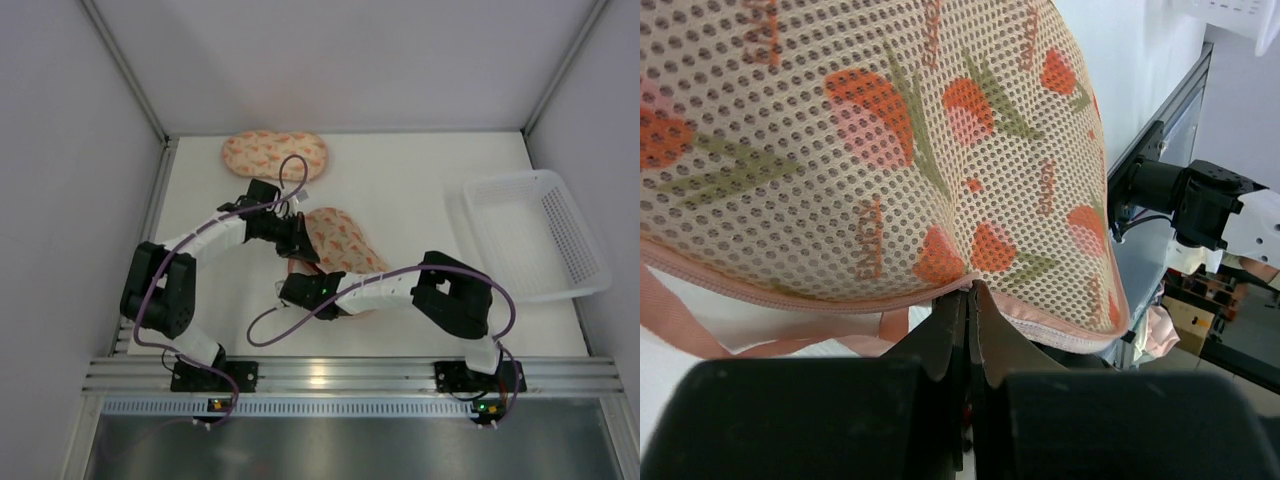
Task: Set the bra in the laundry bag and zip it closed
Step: Close the laundry bag at the center of the board.
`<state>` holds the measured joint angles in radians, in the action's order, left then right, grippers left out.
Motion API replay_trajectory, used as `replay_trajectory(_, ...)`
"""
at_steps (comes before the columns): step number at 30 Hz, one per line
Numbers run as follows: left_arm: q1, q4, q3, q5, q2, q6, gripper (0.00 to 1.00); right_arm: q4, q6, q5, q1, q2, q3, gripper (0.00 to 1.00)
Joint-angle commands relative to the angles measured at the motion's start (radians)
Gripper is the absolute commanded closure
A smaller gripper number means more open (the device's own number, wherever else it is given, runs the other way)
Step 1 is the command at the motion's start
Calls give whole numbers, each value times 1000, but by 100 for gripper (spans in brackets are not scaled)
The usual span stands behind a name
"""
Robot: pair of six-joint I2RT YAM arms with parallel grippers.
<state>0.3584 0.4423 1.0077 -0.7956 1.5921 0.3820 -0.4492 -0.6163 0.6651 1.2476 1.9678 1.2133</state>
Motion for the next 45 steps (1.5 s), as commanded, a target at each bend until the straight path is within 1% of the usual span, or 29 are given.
replay_trajectory(1,-3,6,89,-25,48,-20,100,-28,18,-1,12,-66,71,77)
replay_trajectory(6,-3,6,149,-42,88,-26,100,-22,-9,2,13,-69,97,75)
replay_trajectory(12,-3,7,170,-48,94,-37,100,-45,-13,8,39,-90,140,75)
replay_trajectory(15,-4,7,175,-51,94,-38,100,-75,-8,7,59,-102,173,71)
replay_trajectory(19,-3,6,177,-53,88,-37,100,-94,-17,21,70,-110,172,64)
replay_trajectory(22,-3,7,175,-50,80,-41,100,-89,-10,21,70,-124,152,63)
replay_trajectory(30,-4,7,166,-56,75,-52,100,0,29,-67,85,-268,186,64)
replay_trajectory(34,-4,38,160,-71,40,-75,100,-17,33,-114,84,-325,186,64)
replay_trajectory(40,-6,116,59,-22,-46,-176,100,-82,36,-166,69,-412,198,60)
replay_trajectory(42,-10,125,6,2,-53,-221,100,-69,33,-192,33,-447,164,60)
replay_trajectory(43,-12,127,-10,37,-55,-233,100,-57,42,-225,12,-461,151,59)
replay_trajectory(44,-21,128,-44,54,-50,-255,100,-45,58,-248,-13,-475,143,54)
replay_trajectory(45,-29,128,-56,68,-44,-264,100,-46,111,-272,-78,-487,143,48)
